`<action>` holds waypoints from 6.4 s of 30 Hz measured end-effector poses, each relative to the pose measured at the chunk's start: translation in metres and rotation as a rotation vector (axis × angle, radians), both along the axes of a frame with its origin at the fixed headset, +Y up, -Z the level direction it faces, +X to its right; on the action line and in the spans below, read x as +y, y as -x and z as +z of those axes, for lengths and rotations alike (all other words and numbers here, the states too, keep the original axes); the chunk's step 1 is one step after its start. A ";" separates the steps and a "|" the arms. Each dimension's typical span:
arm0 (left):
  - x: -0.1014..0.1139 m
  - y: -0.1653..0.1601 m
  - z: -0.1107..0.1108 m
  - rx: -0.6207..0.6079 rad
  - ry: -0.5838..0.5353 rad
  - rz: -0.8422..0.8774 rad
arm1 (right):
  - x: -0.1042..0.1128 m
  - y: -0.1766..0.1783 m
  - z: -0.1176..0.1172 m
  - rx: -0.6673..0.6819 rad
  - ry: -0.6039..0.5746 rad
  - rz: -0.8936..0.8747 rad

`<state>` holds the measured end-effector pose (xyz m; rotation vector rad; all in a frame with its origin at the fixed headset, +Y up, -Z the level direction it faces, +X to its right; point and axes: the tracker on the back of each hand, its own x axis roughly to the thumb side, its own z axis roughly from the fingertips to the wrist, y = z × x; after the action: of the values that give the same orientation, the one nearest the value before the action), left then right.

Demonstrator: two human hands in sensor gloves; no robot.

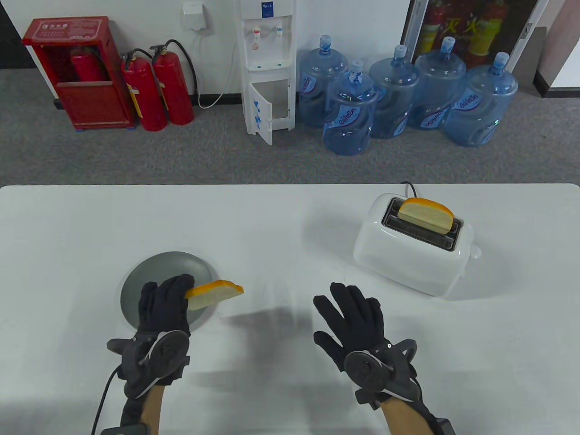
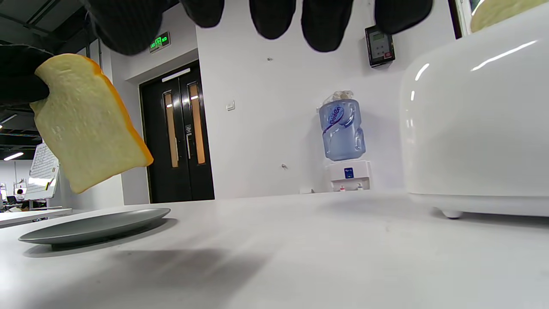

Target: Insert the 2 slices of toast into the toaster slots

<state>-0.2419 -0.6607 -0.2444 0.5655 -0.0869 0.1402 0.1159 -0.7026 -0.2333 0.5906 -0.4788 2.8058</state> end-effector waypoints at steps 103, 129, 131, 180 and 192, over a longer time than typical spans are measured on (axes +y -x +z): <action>0.004 -0.062 0.026 -0.199 0.067 -0.136 | 0.026 0.038 0.042 0.233 -0.432 -0.080; -0.029 -0.003 -0.002 0.156 0.278 -0.138 | 0.026 0.038 0.042 0.228 -0.432 -0.075; -0.032 0.001 -0.003 0.176 0.295 -0.138 | 0.026 0.038 0.042 0.229 -0.432 -0.074; -0.036 0.014 -0.006 0.158 0.369 -0.078 | 0.207 -0.011 0.012 -0.071 -0.478 -0.181; -0.038 0.015 -0.007 0.162 0.391 -0.080 | 0.241 -0.077 -0.025 -0.284 -0.393 -0.342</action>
<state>-0.2572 -0.6985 -0.2512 0.1814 0.0754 0.0310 0.1933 -0.4617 -0.2578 0.1494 -1.0900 2.4822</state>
